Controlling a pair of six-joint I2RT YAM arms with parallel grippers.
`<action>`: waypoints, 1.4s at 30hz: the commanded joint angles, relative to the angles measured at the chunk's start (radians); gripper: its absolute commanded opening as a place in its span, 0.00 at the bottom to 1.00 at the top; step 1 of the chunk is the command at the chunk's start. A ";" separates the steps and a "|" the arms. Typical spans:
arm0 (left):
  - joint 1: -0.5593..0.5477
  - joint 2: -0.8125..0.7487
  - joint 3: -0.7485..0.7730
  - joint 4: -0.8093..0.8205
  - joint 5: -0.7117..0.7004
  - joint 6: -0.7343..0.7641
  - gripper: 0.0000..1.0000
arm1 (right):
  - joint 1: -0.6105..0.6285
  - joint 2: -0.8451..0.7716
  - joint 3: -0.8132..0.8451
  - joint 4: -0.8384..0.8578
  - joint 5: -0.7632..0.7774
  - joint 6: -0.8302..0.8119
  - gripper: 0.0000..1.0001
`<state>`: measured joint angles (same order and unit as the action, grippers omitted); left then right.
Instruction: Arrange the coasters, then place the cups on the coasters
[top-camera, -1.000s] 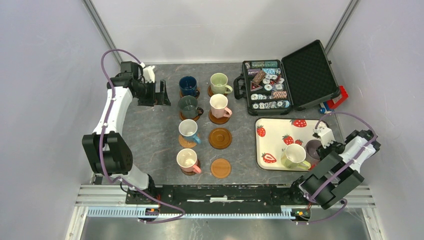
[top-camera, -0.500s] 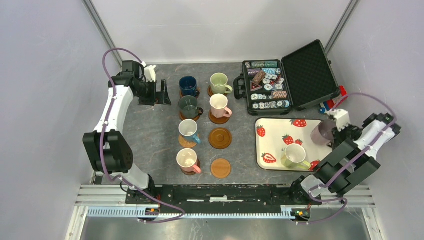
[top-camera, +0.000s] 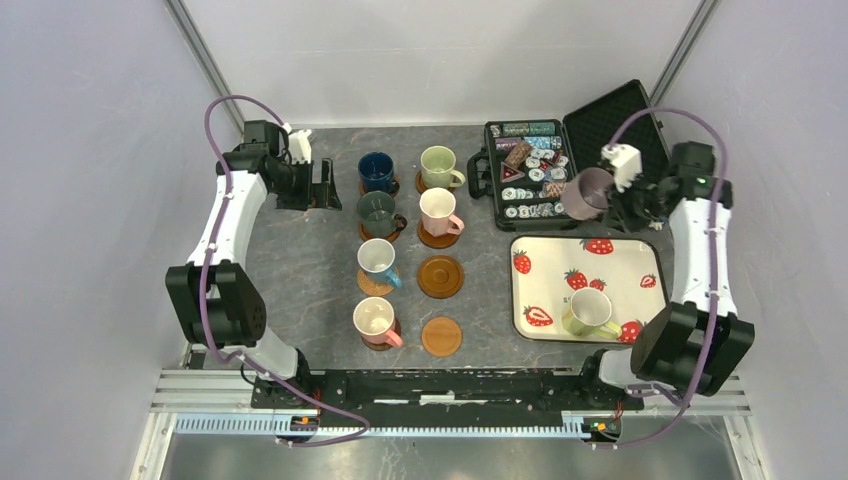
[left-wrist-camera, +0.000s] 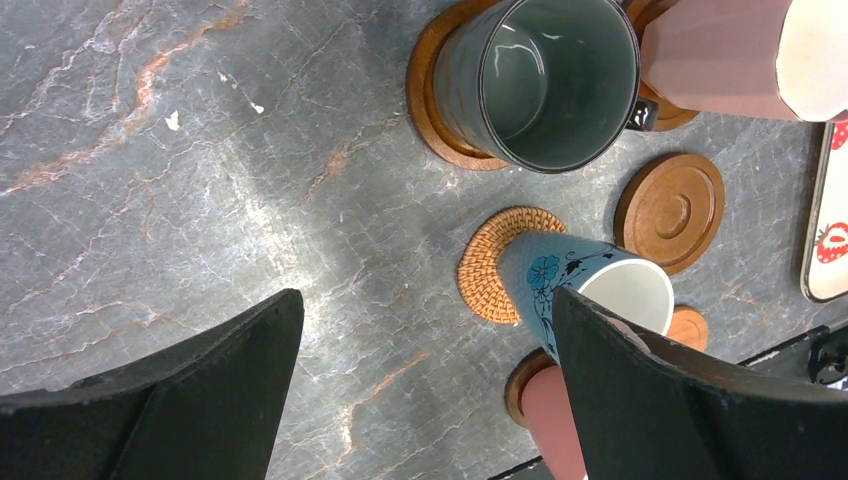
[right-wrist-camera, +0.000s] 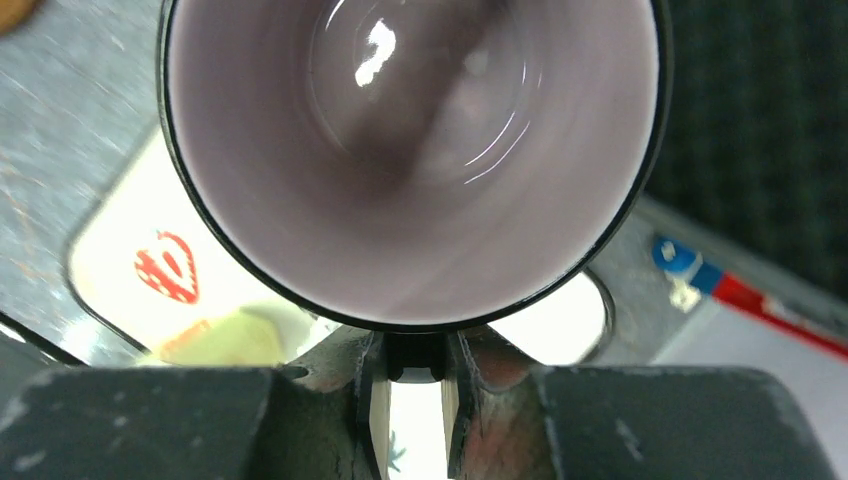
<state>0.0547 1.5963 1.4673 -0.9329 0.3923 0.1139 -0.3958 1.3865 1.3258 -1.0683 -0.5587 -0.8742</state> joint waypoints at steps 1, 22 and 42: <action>-0.003 -0.043 0.050 0.009 -0.042 0.015 1.00 | 0.204 -0.099 0.023 0.217 0.016 0.355 0.00; -0.001 -0.090 0.029 0.011 -0.120 0.030 1.00 | 1.063 -0.177 -0.387 0.634 0.382 0.748 0.00; -0.001 -0.136 -0.021 0.003 -0.148 0.052 1.00 | 1.226 0.066 -0.305 0.652 0.553 0.918 0.00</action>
<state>0.0547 1.5047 1.4597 -0.9367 0.2596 0.1146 0.8230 1.4422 0.9131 -0.4824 -0.0315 0.0086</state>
